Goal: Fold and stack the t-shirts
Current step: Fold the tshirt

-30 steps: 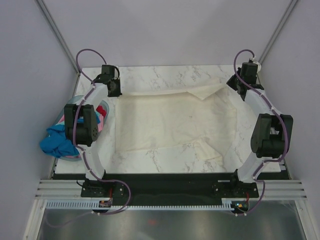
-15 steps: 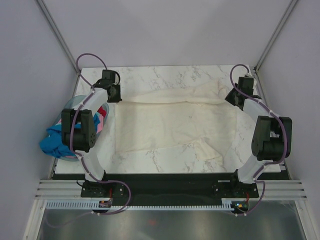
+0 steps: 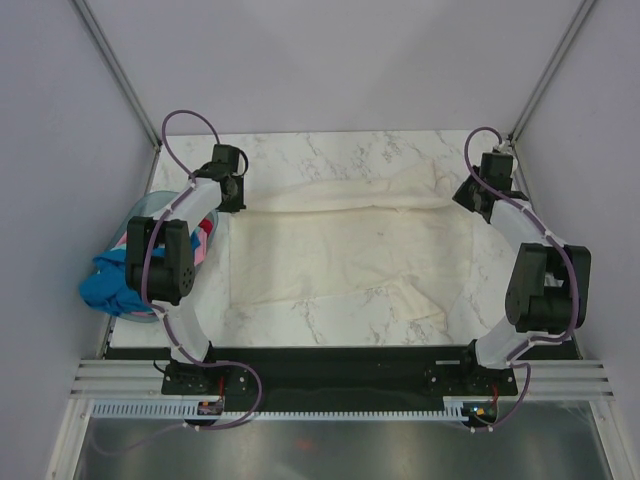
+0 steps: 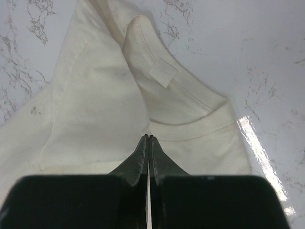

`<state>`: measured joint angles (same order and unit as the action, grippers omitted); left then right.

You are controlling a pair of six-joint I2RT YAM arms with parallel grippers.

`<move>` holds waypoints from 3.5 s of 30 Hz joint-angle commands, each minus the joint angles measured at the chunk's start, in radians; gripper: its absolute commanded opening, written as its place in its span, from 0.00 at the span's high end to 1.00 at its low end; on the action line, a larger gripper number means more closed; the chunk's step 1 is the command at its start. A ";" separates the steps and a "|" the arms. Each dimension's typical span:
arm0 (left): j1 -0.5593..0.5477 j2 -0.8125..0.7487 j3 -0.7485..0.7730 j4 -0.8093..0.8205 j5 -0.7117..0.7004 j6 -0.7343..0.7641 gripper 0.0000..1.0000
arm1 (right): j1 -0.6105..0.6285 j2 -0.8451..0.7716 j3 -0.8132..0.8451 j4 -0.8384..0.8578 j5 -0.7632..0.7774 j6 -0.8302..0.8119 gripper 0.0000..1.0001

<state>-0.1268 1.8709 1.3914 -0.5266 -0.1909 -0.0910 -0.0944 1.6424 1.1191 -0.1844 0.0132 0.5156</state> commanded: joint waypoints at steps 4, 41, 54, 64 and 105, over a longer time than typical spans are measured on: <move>-0.004 -0.019 -0.014 -0.007 -0.102 0.031 0.98 | -0.008 -0.053 0.060 -0.122 0.002 -0.008 1.00; -0.060 0.378 0.377 -0.233 -0.165 -0.164 0.65 | -0.011 0.382 0.300 -0.079 -0.138 -0.170 0.53; -0.071 0.402 0.577 -0.165 -0.073 -0.133 0.64 | -0.065 0.286 0.116 -0.109 0.205 -0.046 0.75; -0.112 0.214 0.457 -0.165 0.046 -0.163 0.61 | -0.067 0.172 0.180 -0.152 0.004 -0.110 0.62; -0.096 0.488 0.547 -0.185 -0.097 -0.156 0.59 | -0.103 0.553 0.502 -0.049 -0.492 -0.459 0.47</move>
<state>-0.2249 2.3116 1.8980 -0.7090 -0.2626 -0.2661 -0.1898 2.1662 1.5829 -0.2844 -0.4358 0.0792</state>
